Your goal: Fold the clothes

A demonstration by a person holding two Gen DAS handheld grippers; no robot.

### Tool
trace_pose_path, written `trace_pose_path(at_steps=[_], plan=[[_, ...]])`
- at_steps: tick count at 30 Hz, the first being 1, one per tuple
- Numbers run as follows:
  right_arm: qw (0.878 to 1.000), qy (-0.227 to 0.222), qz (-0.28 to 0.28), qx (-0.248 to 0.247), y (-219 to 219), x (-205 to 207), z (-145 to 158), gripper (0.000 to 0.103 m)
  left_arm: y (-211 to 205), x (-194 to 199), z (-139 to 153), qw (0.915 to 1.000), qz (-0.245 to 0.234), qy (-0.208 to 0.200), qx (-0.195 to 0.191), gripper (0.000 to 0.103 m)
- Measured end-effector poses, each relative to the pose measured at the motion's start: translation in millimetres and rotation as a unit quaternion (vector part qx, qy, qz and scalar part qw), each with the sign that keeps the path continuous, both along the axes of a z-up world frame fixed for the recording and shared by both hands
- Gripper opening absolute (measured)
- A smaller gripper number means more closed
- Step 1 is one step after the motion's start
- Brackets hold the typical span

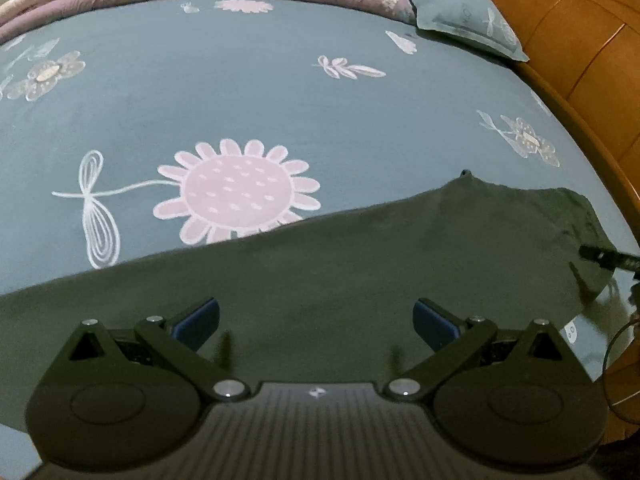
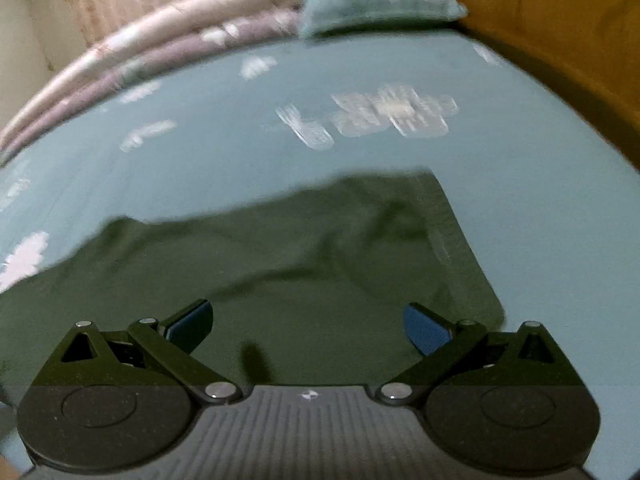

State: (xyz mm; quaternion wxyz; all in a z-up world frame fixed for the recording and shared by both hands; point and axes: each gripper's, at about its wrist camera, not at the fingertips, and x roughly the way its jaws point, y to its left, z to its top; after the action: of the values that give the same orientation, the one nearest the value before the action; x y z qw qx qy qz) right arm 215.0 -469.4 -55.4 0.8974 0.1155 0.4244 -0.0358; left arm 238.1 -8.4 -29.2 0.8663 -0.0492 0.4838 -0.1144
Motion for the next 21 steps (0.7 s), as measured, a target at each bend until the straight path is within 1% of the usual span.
trace_pose_path(at_steps=[1, 3, 5, 6, 9, 14, 16, 19, 21], plan=[[1.000, 0.013, -0.007, -0.002, -3, 3, -7, 0.103, 0, 0, -2, 1.0000, 0.001, 0.003, -0.001, 0.102], [1.000, 0.007, -0.003, -0.011, 1, 1, -3, 0.103, 1, -2, -2, 1.0000, 0.004, 0.003, -0.004, 0.102], [1.000, 0.012, -0.002, -0.021, 10, 4, 4, 0.103, 4, -5, -1, 0.9999, 0.006, 0.002, -0.009, 0.102], [1.000, 0.005, 0.007, -0.020, 16, 4, 8, 0.103, 5, -7, 1, 0.9999, 0.006, 0.000, -0.009, 0.102], [0.999, -0.007, 0.047, -0.014, 39, 9, 18, 0.103, 10, -16, 1, 0.9999, 0.007, -0.001, -0.007, 0.102], [0.991, -0.001, 0.134, -0.007, 93, 20, 18, 0.103, 24, -31, -14, 0.9996, 0.024, 0.011, -0.012, 0.102], [0.987, 0.006, 0.161, -0.004, 114, 21, 16, 0.103, 35, -35, -21, 0.9987, 0.040, 0.018, -0.027, 0.102], [0.982, 0.010, 0.187, -0.002, 137, 27, 17, 0.103, 51, -41, -31, 0.9964, 0.062, 0.030, -0.050, 0.102], [0.979, 0.009, 0.205, 0.003, 153, 29, 21, 0.103, 58, -45, -27, 0.9960, 0.064, 0.017, -0.060, 0.102]])
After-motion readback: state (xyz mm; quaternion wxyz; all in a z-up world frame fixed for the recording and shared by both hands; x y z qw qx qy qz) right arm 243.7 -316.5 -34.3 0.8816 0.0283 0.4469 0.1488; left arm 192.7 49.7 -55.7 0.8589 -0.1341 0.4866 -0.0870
